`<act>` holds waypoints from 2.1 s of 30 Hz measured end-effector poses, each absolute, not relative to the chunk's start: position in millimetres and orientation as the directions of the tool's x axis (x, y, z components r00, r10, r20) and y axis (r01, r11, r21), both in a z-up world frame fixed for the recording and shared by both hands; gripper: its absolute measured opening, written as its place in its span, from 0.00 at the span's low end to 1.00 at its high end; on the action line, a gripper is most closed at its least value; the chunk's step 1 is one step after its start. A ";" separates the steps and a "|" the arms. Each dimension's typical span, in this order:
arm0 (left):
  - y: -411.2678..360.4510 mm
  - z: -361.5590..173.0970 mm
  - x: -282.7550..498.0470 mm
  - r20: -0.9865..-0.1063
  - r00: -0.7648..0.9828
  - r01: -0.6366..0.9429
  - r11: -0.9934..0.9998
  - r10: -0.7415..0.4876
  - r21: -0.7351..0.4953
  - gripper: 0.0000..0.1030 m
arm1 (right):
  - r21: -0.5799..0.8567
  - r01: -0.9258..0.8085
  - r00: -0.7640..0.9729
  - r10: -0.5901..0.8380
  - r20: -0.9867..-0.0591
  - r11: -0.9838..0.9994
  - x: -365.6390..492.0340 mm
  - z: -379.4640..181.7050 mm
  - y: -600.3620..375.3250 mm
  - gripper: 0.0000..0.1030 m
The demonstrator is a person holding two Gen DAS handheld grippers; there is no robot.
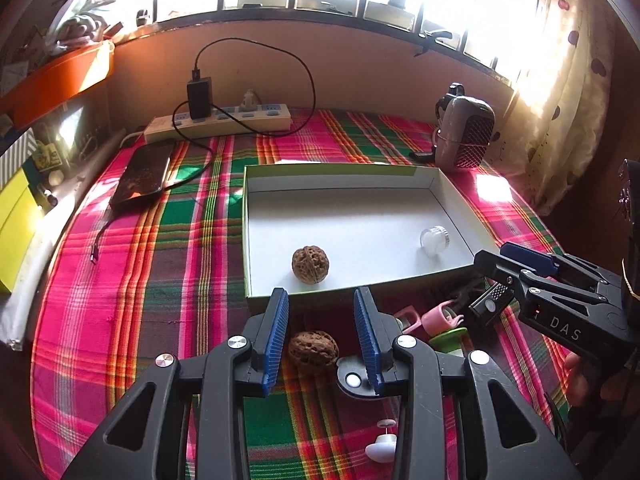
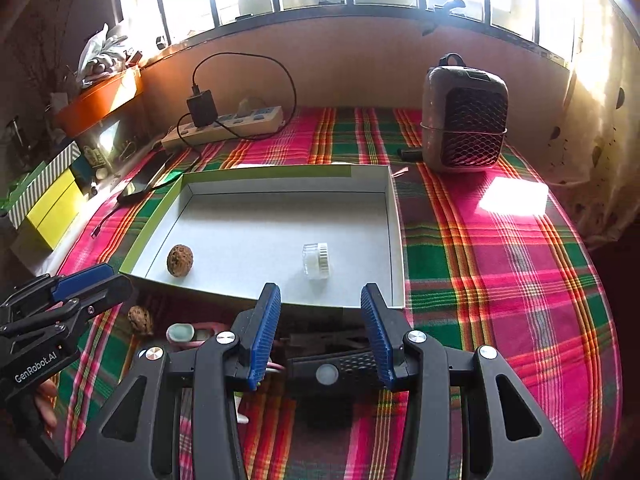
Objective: Organize objects
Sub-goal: 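Open the left tool to drop the walnut into the tray, then withdraw, then grasp the white egg-shaped knob with the left tool while the right tool grasps the green-and-white spool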
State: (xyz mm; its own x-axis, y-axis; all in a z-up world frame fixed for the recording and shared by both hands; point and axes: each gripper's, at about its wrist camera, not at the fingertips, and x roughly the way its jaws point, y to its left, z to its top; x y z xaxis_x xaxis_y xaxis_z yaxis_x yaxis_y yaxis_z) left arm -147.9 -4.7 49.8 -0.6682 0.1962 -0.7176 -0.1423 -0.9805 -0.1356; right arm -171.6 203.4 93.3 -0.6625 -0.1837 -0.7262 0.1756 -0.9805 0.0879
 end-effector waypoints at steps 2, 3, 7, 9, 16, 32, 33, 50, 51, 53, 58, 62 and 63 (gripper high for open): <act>-6.3 47.6 -140.9 -0.720 -0.664 -0.143 -0.979 0.203 -0.144 0.31 | 0.083 0.176 -0.667 -0.181 -0.723 -0.981 -164.1 93.8 203.6 0.42; -6.5 46.4 -137.0 -0.720 -0.662 -0.143 -0.979 0.206 -0.148 0.31 | 0.081 0.176 -0.671 -0.179 -0.720 -0.981 -160.2 94.2 204.0 0.42; -7.4 41.4 -122.4 -0.724 -0.652 -0.154 -0.974 0.225 -0.164 0.31 | 0.090 0.182 -0.677 -0.191 -0.710 -0.979 -144.5 93.8 207.8 0.42; -7.3 39.2 -115.0 -0.722 -0.648 -0.166 -0.970 0.243 -0.177 0.31 | 0.092 0.190 -0.678 -0.198 -0.708 -0.977 -137.3 92.0 208.1 0.42; -2.7 31.2 -93.4 -0.726 -0.624 -0.208 -0.957 0.288 -0.201 0.31 | 0.097 0.230 -0.667 -0.229 -0.709 -0.968 -113.9 80.4 203.2 0.42; 18.0 5.4 -81.8 -0.767 -0.568 -0.243 -0.951 0.298 -0.190 0.32 | 0.114 0.242 -0.648 -0.248 -0.720 -0.964 -96.0 66.8 199.3 0.42; 18.9 4.0 -82.3 -0.771 -0.565 -0.241 -0.953 0.293 -0.186 0.32 | 0.113 0.244 -0.646 -0.249 -0.721 -0.963 -95.9 66.4 198.7 0.42; 16.6 3.0 -85.2 -0.760 -0.597 -0.227 -0.963 0.257 -0.148 0.23 | 0.091 0.274 -0.636 -0.251 -0.730 -0.958 -97.1 64.8 186.6 0.42; 15.2 2.9 -85.3 -0.759 -0.597 -0.227 -0.962 0.262 -0.154 0.23 | 0.093 0.277 -0.635 -0.255 -0.729 -0.956 -97.2 65.0 185.4 0.42; 13.8 3.1 -85.3 -0.758 -0.598 -0.223 -0.963 0.259 -0.154 0.23 | 0.096 0.284 -0.632 -0.262 -0.729 -0.954 -97.9 64.9 182.8 0.42; 4.0 2.6 -86.5 -0.758 -0.610 -0.184 -0.971 0.233 -0.150 0.23 | 0.102 0.297 -0.626 -0.275 -0.729 -0.949 -101.6 63.6 174.8 0.42; -4.4 2.0 -87.6 -0.755 -0.615 -0.163 -0.973 0.228 -0.161 0.23 | 0.104 0.301 -0.624 -0.278 -0.730 -0.948 -107.3 62.2 169.3 0.42; -5.1 1.7 -87.8 -0.755 -0.616 -0.160 -0.974 0.225 -0.159 0.23 | 0.110 0.301 -0.620 -0.282 -0.732 -0.947 -109.5 61.2 168.6 0.42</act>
State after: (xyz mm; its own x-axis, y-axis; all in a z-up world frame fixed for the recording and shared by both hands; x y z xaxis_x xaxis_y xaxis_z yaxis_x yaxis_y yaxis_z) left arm -87.8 -5.1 1.7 -0.6159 0.2247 -0.7551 -0.1602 -0.9742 -0.1593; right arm -109.5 168.6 61.2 -0.6200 -0.2818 -0.7322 0.3008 -0.9473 0.1098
